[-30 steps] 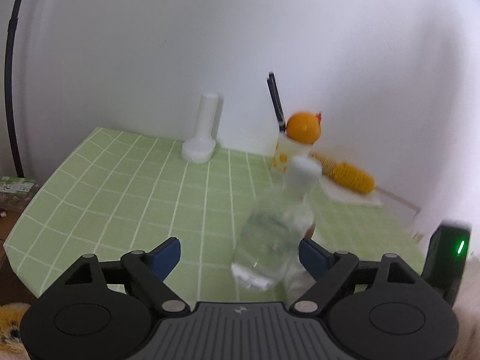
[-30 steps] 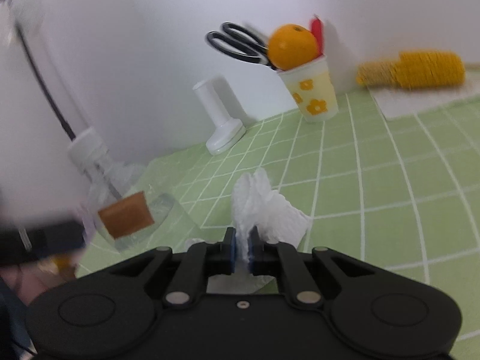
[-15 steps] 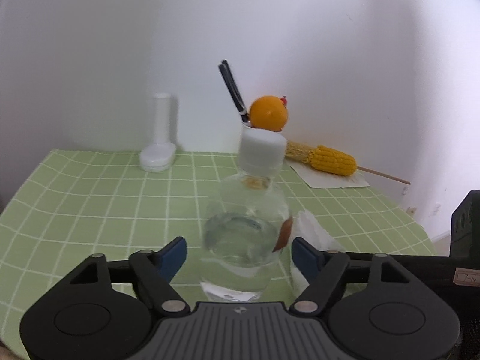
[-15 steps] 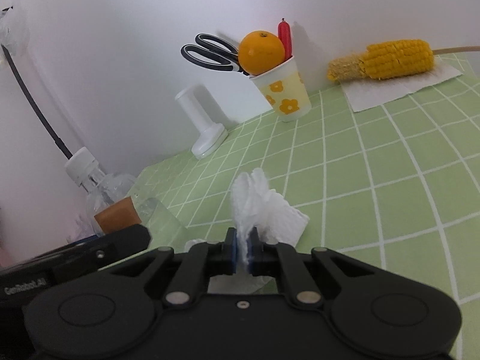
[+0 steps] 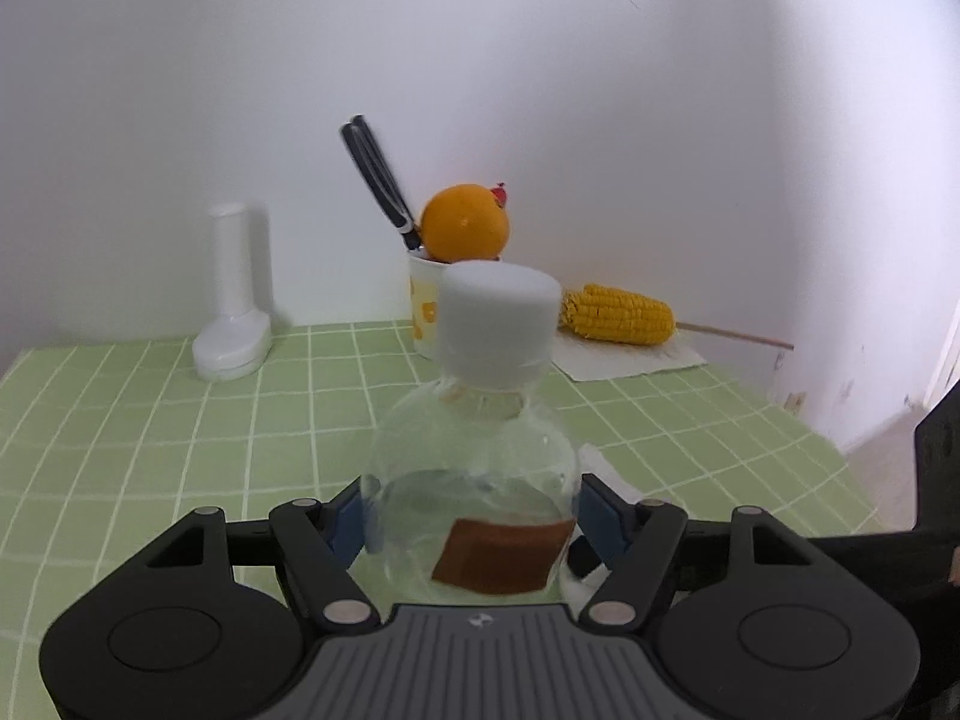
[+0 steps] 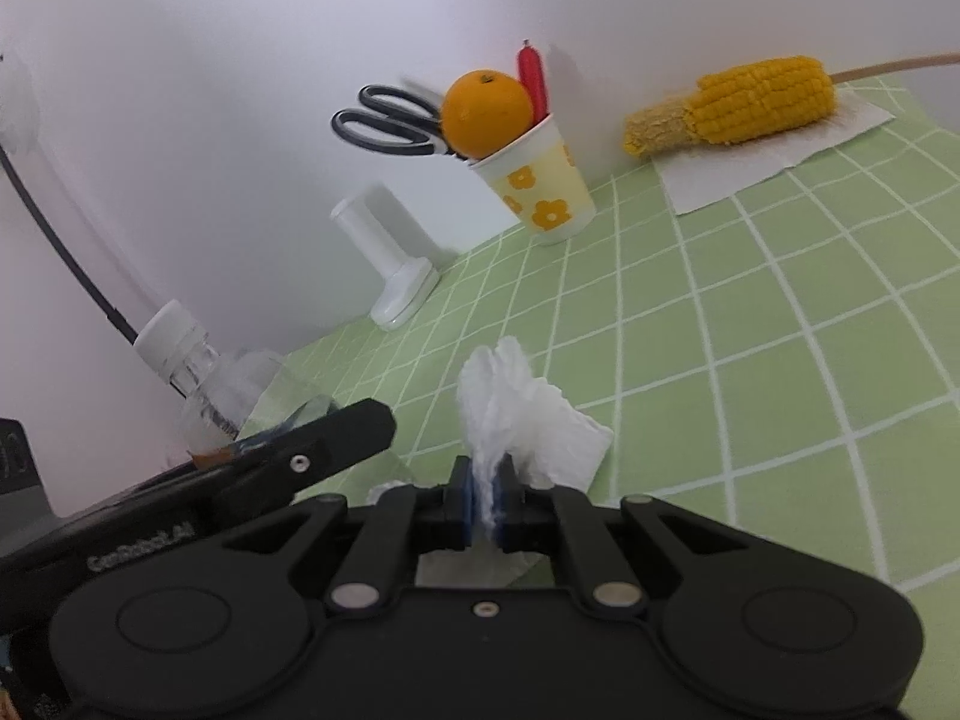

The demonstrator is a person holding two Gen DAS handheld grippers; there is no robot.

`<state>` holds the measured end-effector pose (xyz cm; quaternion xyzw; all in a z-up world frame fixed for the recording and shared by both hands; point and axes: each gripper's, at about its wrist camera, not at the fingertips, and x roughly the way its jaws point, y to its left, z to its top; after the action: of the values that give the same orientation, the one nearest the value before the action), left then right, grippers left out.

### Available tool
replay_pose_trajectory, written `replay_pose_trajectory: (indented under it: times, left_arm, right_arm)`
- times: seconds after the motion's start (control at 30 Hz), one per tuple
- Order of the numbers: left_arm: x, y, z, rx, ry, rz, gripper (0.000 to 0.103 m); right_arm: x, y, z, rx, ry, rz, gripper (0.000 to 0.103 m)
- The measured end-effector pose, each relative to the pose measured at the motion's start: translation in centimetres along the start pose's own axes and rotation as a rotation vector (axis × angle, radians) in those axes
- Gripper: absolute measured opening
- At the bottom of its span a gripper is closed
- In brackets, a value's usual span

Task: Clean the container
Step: 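Lower the bottle onto the table and open the left gripper, then grasp the bottle cap again with the left gripper and lift it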

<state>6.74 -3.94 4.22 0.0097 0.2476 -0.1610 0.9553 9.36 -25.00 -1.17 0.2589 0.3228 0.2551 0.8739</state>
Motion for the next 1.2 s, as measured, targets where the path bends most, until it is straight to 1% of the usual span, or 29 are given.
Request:
replay_pose_trajectory:
  times: [0.07,0.17,0.23,0.37,0.53,0.67,0.8,0.87,1.07,1.13,1.17,1.2]
  left_arm:
    - [-0.2,0.2,-0.2,0.008,0.012,0.021,0.072]
    - [-0.8,1.2,-0.8,-0.012,0.035,0.038,0.084]
    - [-1.4,1.8,-1.2,-0.03,0.042,0.058,0.089]
    - [-2.6,2.5,-1.8,-0.051,0.05,0.082,0.09]
    - [-3.4,3.2,-2.0,-0.035,0.057,0.11,0.094]
    - [-3.8,3.9,-2.2,-0.041,0.061,0.139,0.099]
    - [-5.0,4.1,-2.2,-0.042,0.053,0.178,0.099]
    - [-6.1,4.2,-2.1,-0.054,0.023,0.195,0.099]
    - [-9.0,3.5,-0.3,-0.086,-0.082,0.18,0.097]
    - [-9.7,3.2,1.0,-0.081,-0.12,0.177,0.093]
    - [-9.8,3.1,1.5,-0.08,-0.129,0.177,0.085]
    - [-9.8,3.1,2.2,-0.087,-0.127,0.182,0.08]
  right_arm:
    - [-0.1,-0.3,0.0,0.015,-0.004,0.002,0.005]
    - [-0.2,-0.6,0.0,0.026,-0.008,0.007,0.005]
    - [-0.2,-0.6,0.0,0.029,-0.008,0.01,0.005]
    - [-0.2,-0.7,0.0,0.033,-0.009,0.015,0.005]
    - [-0.2,-0.7,-0.1,0.027,-0.01,0.015,0.005]
    - [-0.2,-0.7,-0.1,0.028,-0.012,0.016,0.005]
    - [-0.3,-0.7,-0.1,0.034,-0.013,0.019,0.005]
    - [-0.3,-0.7,-0.2,0.039,-0.018,0.021,0.005]
    - [-0.4,-1.4,-0.5,0.093,-0.039,0.046,0.005]
    - [-0.4,-1.4,-0.4,0.09,-0.04,0.047,0.005]
    - [-0.4,-1.4,-0.5,0.088,-0.041,0.047,0.005]
    - [-0.4,-1.4,-0.5,0.087,-0.043,0.048,0.005]
